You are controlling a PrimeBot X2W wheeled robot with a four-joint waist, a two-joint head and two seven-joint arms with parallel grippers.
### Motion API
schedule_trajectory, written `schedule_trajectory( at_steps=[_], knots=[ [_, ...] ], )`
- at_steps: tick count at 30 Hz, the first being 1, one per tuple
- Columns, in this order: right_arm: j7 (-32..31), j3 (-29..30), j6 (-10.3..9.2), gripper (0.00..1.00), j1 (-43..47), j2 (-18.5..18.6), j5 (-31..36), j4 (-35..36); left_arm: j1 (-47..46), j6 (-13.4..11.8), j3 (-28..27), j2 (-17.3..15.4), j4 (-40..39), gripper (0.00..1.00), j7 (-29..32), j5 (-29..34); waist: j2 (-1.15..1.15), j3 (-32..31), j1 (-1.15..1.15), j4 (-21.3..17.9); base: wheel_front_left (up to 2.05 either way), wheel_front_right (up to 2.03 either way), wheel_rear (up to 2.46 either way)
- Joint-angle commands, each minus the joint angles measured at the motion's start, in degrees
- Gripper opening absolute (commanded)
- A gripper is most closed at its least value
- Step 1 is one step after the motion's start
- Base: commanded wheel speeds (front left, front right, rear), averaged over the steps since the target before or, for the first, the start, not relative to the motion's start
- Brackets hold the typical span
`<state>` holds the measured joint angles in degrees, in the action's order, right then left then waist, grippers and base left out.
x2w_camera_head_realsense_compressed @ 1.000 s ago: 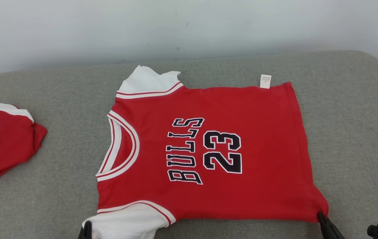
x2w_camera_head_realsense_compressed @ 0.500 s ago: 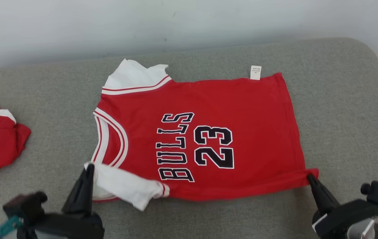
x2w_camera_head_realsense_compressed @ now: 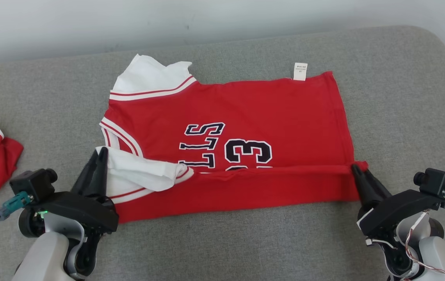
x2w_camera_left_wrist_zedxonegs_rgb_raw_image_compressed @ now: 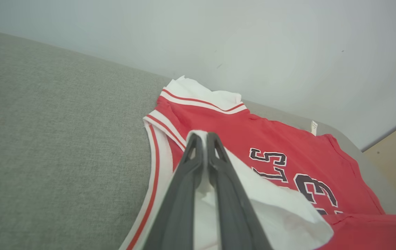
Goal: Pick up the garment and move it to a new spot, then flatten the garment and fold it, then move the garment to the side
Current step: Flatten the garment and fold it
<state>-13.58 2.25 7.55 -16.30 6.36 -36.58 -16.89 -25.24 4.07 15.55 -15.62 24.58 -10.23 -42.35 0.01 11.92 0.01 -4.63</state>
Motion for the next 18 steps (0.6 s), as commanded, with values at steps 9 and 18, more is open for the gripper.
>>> schedule_trajectory(
  at_steps=[9, 18],
  knots=[
    [4.9, -3.3, -0.14, 1.0, 2.3, 4.3, 3.4, -2.1, 1.1, 1.5, -0.1, -0.1, 5.4, 1.0, -3.6, 1.0, -0.01, -2.2, -0.01, 0.7, 0.0, 0.0, 0.0],
    [8.7, -5.7, -0.14, 1.0, 2.9, 6.6, 7.1, -5.8, 8.2, 0.2, 2.6, -0.3, 4.1, 1.0, -3.5, 3.3, -0.01, -2.1, -0.01, 1.5, 0.0, 0.0, 0.0]
  ],
)
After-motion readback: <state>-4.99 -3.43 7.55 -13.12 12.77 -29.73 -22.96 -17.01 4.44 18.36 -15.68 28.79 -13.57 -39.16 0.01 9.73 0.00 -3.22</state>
